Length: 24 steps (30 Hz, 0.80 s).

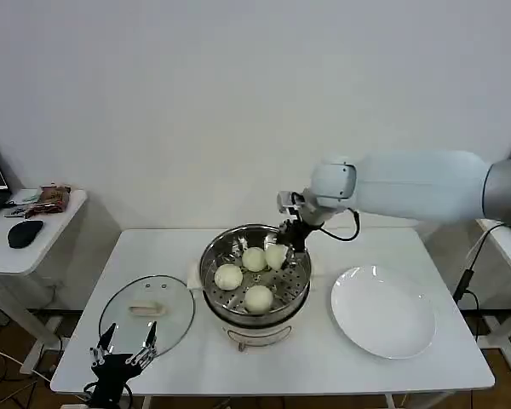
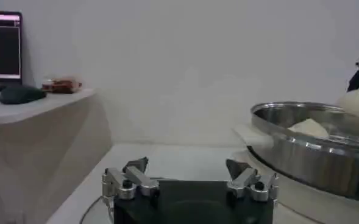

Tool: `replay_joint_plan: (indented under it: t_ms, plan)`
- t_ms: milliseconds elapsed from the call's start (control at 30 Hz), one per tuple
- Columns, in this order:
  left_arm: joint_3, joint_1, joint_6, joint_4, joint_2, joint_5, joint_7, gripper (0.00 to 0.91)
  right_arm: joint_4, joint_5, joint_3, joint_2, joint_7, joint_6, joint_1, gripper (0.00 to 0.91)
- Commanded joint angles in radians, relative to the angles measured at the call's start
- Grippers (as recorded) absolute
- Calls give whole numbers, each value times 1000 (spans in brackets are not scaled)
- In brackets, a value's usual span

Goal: Take steamed baozi put them in steamer then cover it.

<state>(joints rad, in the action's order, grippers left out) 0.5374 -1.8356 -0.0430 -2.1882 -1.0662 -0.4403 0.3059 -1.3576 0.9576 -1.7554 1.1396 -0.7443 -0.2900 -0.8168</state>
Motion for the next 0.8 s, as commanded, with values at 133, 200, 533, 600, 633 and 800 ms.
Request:
replay_joint_plan:
  t_ms: [133, 200, 533, 600, 633, 800]
  plan:
    - [1, 1, 1, 2, 0, -2, 0, 907, 4, -25, 7, 4, 15, -11, 47, 685]
    - [0, 1, 1, 2, 0, -1, 0, 907, 5, -28, 7, 3, 15, -12, 51, 685]
    - [-1, 0, 0, 3, -1, -2, -1, 907, 0, -40, 10, -7, 28, -20, 71, 695]
    - [-1, 1, 0, 2, -2, -2, -1, 907, 0, -40, 12, -7, 31, -22, 74, 695]
    - [-2, 1, 0, 2, -1, -2, -1, 907, 0, -42, 13, -8, 31, -21, 77, 695]
    - [-2, -1, 0, 3, -2, -2, -1, 907, 0, -47, 13, -10, 32, -26, 83, 695]
